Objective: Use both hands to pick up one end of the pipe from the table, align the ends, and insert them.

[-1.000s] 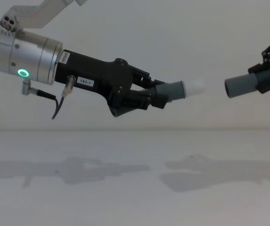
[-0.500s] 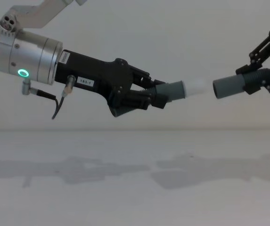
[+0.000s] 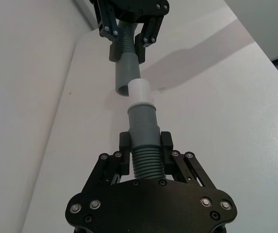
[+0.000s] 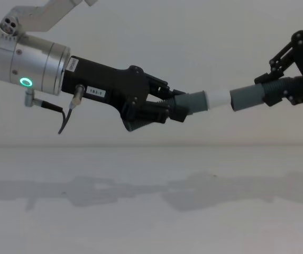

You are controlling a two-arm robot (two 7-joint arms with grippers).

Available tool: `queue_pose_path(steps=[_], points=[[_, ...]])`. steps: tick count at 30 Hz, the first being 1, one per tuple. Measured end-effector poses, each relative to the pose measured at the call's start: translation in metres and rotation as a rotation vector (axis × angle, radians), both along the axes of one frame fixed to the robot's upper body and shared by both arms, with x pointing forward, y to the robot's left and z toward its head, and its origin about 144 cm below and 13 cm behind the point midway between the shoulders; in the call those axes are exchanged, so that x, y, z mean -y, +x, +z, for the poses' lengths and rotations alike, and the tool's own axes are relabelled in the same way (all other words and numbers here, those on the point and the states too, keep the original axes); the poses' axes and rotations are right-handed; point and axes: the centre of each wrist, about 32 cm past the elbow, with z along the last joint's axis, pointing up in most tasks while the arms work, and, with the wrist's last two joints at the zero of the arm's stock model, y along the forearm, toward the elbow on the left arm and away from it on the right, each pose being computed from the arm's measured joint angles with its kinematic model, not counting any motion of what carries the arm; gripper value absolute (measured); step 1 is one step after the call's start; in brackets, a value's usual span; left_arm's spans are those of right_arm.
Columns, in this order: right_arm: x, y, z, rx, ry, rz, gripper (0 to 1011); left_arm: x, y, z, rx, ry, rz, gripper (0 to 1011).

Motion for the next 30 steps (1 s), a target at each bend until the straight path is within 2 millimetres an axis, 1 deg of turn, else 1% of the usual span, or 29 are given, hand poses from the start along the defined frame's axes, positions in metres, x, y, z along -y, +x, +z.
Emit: queue_pose_path(steps=[30], points=[[-0.0052,-0.0005,0.0046,-0.013,-0.009,0.001,259,0.0000,0.0000,0.0000,0.000,0.000,0.000,335]])
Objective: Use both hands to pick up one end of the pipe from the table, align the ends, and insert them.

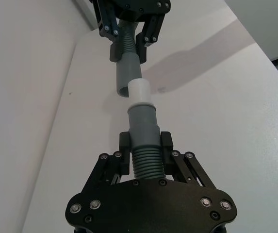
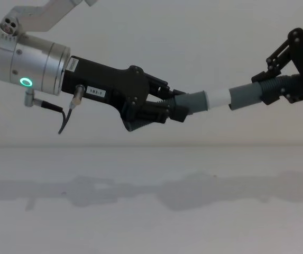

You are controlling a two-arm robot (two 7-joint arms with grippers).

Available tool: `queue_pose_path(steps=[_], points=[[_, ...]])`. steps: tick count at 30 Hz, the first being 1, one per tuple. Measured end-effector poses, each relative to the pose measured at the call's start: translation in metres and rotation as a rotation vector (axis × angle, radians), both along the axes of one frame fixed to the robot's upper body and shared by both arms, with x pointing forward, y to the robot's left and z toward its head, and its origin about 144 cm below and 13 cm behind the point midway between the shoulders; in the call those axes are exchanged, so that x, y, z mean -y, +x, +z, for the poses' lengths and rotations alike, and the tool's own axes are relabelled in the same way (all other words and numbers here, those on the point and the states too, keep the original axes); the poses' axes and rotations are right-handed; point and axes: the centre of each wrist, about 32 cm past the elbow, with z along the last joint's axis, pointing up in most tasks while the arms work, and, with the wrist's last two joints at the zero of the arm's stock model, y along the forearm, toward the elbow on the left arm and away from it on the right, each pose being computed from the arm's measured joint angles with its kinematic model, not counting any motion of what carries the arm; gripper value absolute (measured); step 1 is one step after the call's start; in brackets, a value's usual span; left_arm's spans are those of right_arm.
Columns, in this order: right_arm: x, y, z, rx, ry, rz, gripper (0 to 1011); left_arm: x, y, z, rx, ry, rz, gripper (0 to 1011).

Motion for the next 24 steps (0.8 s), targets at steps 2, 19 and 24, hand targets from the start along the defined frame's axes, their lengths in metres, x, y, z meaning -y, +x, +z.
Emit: queue_pose_path(steps=[2,19,24], points=[[-0.0004,-0.0008,0.0006,0.000,-0.001,0.001,258,0.0000,0.0000,0.0000,0.000,0.000,0.000,335],[0.0010,-0.0062,0.0054,0.003,-0.006,-0.015,258,0.0000,0.0000,0.0000,0.000,0.000,0.000,335],[0.0021,-0.0079,0.0069,0.006,-0.005,-0.020,258,0.0000,0.0000,0.0000,0.000,0.000,0.000,335]])
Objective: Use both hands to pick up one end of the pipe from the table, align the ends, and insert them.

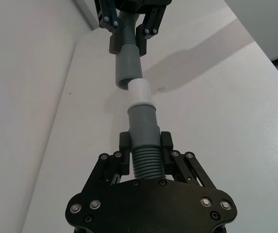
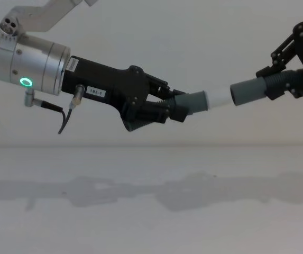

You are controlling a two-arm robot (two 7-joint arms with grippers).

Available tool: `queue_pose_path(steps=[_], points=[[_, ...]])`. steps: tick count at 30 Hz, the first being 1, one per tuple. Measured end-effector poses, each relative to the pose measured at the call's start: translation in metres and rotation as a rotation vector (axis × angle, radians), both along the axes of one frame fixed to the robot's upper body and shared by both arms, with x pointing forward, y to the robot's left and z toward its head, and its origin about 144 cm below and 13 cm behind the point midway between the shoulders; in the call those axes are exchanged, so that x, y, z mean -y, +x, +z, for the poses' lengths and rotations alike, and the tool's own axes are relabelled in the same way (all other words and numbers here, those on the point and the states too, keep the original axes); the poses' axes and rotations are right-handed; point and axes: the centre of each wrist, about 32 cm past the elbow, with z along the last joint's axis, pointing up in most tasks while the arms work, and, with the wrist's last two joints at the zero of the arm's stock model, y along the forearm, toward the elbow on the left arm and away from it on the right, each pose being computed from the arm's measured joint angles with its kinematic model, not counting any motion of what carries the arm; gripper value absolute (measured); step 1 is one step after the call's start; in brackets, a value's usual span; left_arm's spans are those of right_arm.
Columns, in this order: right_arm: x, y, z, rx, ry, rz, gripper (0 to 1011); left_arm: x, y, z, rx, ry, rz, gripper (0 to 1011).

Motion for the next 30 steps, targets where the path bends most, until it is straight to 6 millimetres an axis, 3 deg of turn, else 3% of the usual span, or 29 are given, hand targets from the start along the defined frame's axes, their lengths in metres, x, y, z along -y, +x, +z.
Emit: queue_pose_path(steps=[30], points=[[0.0009,-0.0090,0.0015,-0.012,0.004,-0.003,258,0.0000,0.0000,0.0000,0.000,0.000,0.000,335]])
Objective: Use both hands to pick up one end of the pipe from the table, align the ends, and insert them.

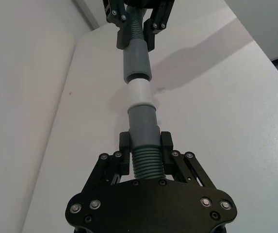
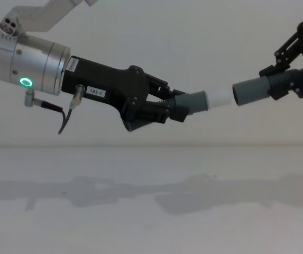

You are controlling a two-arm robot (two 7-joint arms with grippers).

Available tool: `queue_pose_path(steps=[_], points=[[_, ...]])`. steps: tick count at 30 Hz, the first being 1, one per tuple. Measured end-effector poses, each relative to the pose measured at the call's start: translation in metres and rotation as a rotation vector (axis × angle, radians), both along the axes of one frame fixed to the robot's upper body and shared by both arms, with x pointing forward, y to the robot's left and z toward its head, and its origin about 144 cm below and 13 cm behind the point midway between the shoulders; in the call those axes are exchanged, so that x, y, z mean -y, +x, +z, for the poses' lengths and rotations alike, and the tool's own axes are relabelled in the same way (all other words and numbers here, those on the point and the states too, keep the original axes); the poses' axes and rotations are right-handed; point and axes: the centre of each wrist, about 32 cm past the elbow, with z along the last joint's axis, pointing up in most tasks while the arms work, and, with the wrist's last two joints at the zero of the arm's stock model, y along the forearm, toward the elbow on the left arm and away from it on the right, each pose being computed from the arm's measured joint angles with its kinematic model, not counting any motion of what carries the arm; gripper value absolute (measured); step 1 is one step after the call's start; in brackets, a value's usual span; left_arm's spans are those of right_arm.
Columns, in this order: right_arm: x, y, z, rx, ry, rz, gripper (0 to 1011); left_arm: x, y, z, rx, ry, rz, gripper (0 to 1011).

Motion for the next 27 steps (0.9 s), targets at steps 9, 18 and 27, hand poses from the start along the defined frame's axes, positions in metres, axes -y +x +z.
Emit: queue_pose_path(steps=[9,18,27], points=[[-0.0005,-0.0008,-0.0009,0.000,0.004,-0.001,258,0.0000,0.0000,0.0000,0.000,0.000,0.000,335],[-0.0020,-0.0009,-0.0028,-0.008,0.004,-0.001,258,0.0000,0.0000,0.0000,0.000,0.000,0.000,335],[-0.0033,0.0001,-0.0040,-0.011,0.005,0.000,258,0.0000,0.0000,0.0000,0.000,0.000,0.000,335]])
